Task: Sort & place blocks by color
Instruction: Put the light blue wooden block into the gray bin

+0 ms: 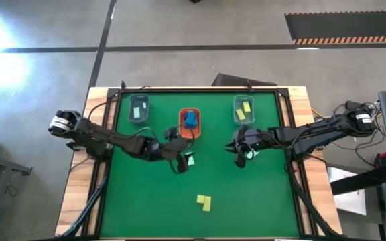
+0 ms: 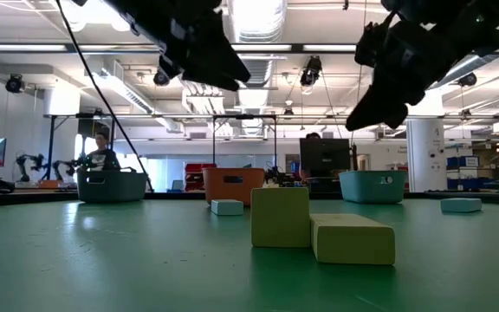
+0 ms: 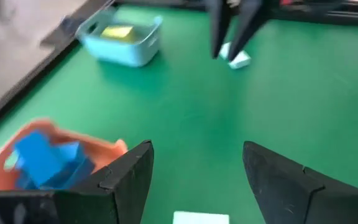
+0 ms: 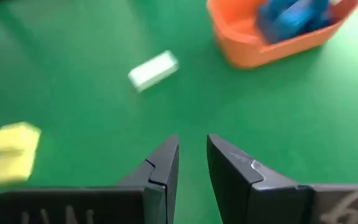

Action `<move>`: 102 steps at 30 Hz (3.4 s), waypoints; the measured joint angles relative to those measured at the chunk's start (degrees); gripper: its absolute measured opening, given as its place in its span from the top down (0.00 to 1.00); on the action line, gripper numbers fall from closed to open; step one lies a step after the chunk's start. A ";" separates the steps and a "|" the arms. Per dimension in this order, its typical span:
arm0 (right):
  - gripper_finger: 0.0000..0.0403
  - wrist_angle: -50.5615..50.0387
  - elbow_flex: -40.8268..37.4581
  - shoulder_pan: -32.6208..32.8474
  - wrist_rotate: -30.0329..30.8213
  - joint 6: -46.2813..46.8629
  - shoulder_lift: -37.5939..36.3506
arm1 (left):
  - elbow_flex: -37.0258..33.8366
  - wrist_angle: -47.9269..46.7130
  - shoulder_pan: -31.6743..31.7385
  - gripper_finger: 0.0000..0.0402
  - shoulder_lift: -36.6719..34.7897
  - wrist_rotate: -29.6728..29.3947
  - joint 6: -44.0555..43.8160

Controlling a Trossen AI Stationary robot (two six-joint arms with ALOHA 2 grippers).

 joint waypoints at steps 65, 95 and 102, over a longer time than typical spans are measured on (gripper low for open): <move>0.67 -57.05 21.22 0.47 -2.12 -23.87 35.75 | -9.03 16.61 -1.64 0.43 -3.78 0.36 20.23; 0.89 37.14 3.20 2.85 -3.18 -12.22 6.25 | -10.13 32.21 -3.11 0.43 -7.41 2.15 16.81; 0.89 48.64 1.60 2.78 -6.79 -13.08 9.90 | -9.94 38.34 -3.24 0.43 -2.45 4.66 13.80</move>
